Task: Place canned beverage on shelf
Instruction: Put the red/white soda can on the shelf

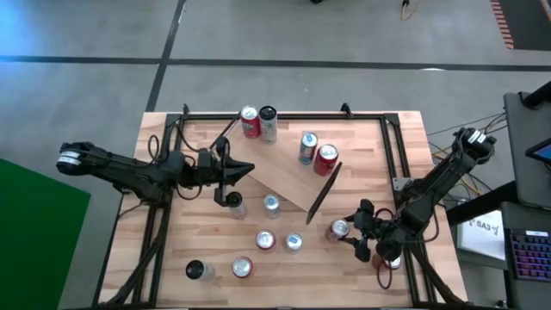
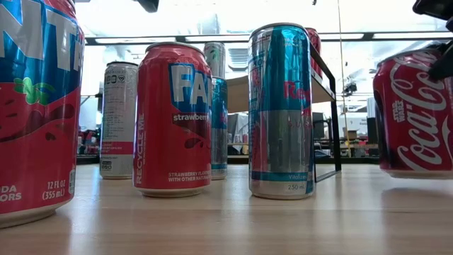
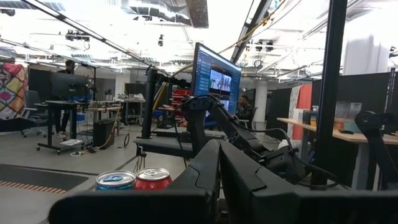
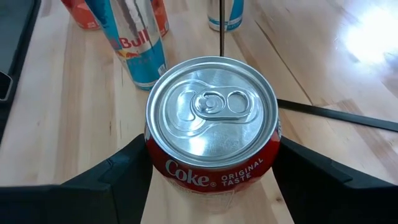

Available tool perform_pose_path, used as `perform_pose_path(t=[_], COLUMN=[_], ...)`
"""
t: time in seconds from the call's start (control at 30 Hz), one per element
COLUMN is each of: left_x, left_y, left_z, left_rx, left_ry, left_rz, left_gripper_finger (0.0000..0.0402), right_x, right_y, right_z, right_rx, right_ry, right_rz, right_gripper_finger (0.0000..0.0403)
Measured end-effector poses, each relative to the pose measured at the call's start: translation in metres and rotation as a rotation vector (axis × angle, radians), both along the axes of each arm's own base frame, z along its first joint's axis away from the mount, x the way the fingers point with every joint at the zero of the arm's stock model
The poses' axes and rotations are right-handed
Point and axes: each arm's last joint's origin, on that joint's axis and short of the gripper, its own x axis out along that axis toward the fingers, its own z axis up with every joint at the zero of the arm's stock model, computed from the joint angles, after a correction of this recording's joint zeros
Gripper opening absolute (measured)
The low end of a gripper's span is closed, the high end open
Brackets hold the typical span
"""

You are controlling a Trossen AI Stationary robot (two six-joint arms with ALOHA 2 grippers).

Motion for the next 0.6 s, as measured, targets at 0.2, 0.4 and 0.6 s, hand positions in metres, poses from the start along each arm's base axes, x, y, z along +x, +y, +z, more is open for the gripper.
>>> perform_pose_path(t=[0.2,0.4,0.6], left_x=[0.000,0.001,0.001], left_y=[0.000,0.000,0.000], left_z=[-0.001,-0.001,-0.002], left_rx=[0.001,0.022,0.053], left_ry=[0.012,0.016,0.020], left_rz=[0.000,0.007,0.017], left_gripper_finger=[0.0000,0.0000,0.0000], right_x=[-0.002,-0.003,-0.005], right_y=[-0.002,-0.004,-0.007], right_z=[0.007,0.012,0.021], right_rx=[0.028,0.036,0.063], right_ry=[-0.027,-0.049,-0.076], right_rz=[0.001,0.000,0.001], right_gripper_finger=[0.0278,0.0278,0.0278])
